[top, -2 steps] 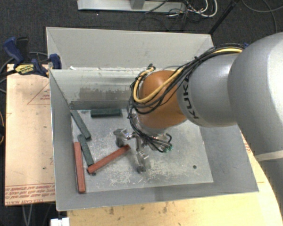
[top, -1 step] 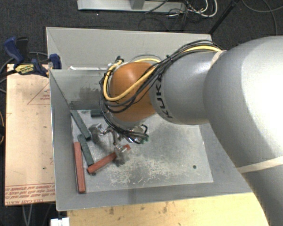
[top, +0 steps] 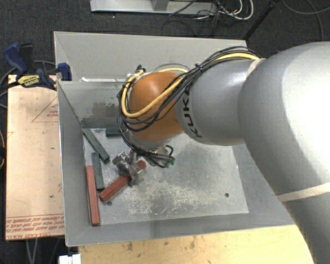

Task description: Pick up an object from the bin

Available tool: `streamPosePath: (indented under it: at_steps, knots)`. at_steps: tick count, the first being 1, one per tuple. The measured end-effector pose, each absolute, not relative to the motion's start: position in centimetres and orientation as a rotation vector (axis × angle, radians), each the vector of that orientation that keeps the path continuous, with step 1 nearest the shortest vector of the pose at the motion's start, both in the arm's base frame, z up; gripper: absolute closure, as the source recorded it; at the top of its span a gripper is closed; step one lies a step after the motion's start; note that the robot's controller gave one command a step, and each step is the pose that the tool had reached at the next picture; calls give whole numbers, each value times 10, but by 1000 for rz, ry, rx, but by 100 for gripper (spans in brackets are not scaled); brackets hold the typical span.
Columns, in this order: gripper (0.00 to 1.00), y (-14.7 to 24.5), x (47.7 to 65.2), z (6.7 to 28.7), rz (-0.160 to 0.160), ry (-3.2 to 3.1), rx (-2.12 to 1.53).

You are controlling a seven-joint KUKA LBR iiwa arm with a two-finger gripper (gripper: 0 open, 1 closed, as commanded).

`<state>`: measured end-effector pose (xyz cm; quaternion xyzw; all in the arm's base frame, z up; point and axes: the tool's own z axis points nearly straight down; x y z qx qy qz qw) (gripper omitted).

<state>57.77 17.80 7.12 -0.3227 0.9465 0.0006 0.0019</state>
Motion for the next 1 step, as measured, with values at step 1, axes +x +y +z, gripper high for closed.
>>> streamPosePath:
  at_steps: [1]
  knots:
    - [100, 183, 582, 213, -1, 2816, -1368]
